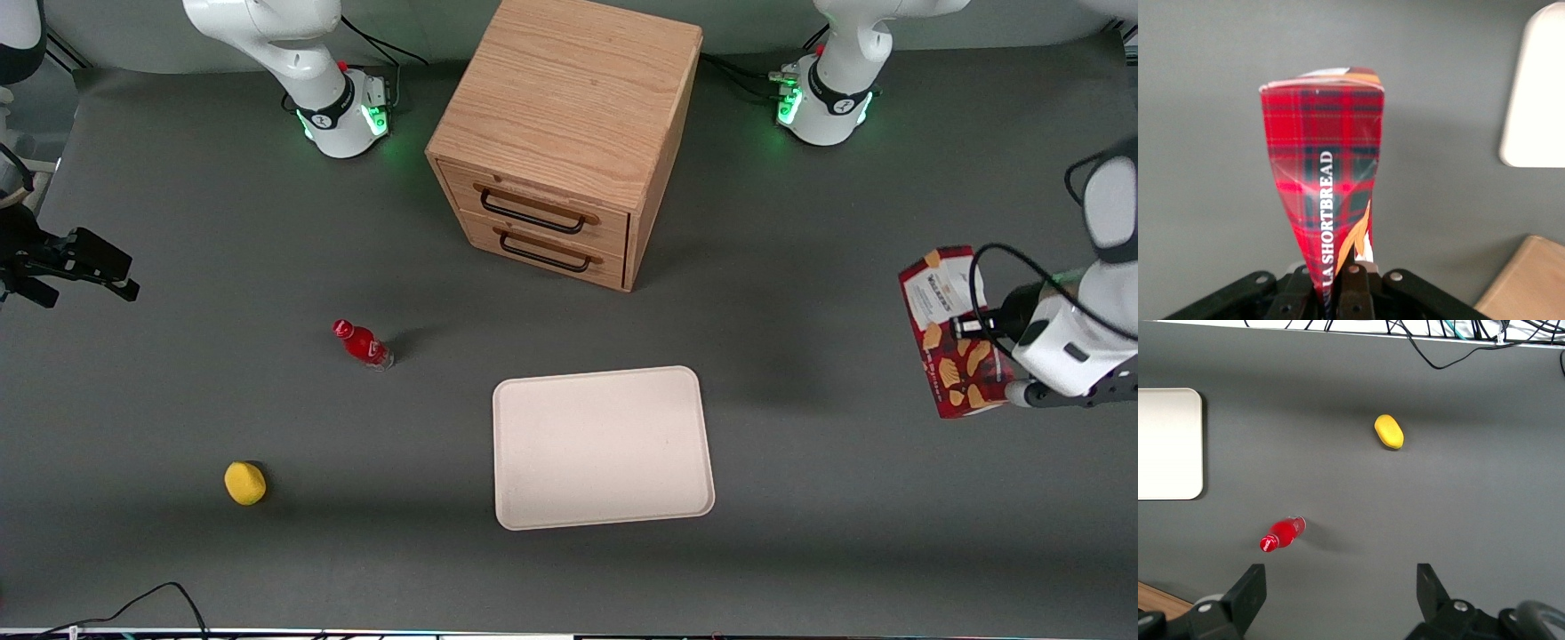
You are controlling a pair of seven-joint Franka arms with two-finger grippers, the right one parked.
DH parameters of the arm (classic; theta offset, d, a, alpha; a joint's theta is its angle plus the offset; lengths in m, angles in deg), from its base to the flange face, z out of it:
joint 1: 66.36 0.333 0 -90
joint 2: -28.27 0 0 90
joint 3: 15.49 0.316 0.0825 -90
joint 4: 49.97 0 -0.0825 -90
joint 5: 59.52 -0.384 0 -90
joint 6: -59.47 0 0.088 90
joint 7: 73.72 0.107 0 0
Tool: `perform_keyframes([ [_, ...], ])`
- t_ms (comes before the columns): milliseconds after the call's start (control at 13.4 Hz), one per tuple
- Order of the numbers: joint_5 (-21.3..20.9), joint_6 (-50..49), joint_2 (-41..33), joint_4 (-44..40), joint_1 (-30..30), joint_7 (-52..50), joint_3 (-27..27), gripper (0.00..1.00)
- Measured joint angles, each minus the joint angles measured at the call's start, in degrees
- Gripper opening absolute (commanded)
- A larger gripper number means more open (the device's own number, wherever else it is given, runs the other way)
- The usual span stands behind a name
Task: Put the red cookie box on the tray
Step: 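Carry the held box toward the cream tray and lower it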
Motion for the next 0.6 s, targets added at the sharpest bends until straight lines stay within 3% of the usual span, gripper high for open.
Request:
perform_keyframes([
  [224,0.09,-0.80,1.25,-3.39,-0.51,-9.47,-9.39,0.00],
  [373,-0.20,5.42,4.35,-3.31,-0.76,-15.05,-15.10,0.00],
  [597,-6.61,18.89,13.32,-2.32,-1.08,-21.88,-22.18,0.00],
])
